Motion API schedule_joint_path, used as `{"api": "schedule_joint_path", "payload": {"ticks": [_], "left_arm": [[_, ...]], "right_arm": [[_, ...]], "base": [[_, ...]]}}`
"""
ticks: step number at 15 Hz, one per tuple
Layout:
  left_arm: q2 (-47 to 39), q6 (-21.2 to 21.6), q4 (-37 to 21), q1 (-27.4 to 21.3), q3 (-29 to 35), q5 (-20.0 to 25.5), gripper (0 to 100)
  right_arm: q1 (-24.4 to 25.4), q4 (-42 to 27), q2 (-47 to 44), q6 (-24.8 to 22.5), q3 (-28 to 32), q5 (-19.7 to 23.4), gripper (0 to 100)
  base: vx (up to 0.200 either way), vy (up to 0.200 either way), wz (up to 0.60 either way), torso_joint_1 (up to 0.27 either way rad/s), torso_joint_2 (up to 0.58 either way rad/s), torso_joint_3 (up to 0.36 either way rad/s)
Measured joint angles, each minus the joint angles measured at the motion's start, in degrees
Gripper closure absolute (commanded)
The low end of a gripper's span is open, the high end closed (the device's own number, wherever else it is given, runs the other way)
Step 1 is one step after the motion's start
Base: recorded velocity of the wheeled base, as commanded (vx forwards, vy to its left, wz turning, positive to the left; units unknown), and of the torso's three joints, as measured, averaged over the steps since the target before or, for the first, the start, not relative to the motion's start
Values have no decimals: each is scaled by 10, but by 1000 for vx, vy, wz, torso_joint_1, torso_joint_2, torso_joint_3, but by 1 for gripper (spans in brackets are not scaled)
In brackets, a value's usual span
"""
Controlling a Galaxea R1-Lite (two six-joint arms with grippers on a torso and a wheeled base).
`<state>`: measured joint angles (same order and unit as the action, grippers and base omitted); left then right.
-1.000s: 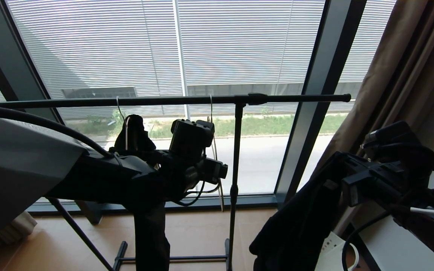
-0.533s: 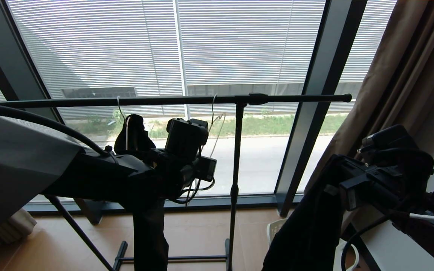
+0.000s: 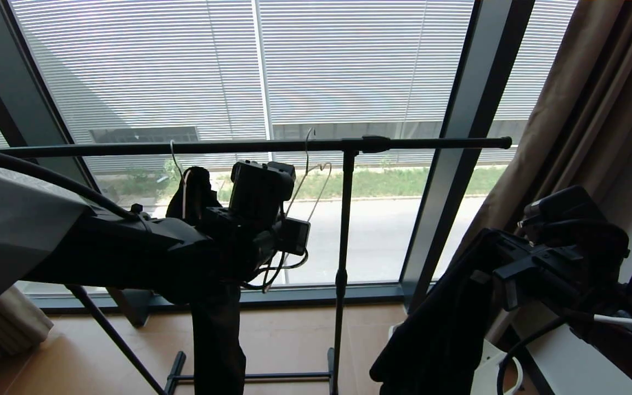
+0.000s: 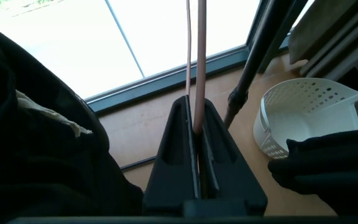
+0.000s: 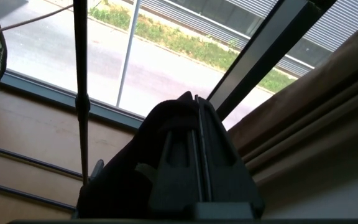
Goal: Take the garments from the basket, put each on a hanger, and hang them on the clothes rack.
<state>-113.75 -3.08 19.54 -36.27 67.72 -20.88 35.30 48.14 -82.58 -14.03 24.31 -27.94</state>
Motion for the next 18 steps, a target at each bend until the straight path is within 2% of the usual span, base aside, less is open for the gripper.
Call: {"api": "schedule_joint_path", "payload": {"ticks": [6,9,11,13,15,17,18], "left_arm": [[61,5,1,-5,-58,3,100],[130,10,2,-8,-121,8,100],[191,16,3,-8,-182,31,100],[251,20,5,-9,-243,81,100],[308,27,9,-11,-317,167,100],[345,37,60,-12,-396,236,100],[356,46,111,-12,-434,261,100]], "right_arm": [[4,0,-2,1,-1,0,100],[7,0,-3,1,-4,0,100],[9,0,-4,1,-5,1,100],[10,1,-10,1,-5,0,100],[10,0,-18,1,-5,0,100],[10,1,-28,0,-5,-5,100],[10,1,-33,0,-5,-10,100]], "base": [[0,0,0,0,0,0],[0,0,0,0,0,0],[0,0,0,0,0,0],[0,0,0,0,0,0],[0,0,0,0,0,0],[0,0,0,0,0,0],[0,0,0,0,0,0]]}}
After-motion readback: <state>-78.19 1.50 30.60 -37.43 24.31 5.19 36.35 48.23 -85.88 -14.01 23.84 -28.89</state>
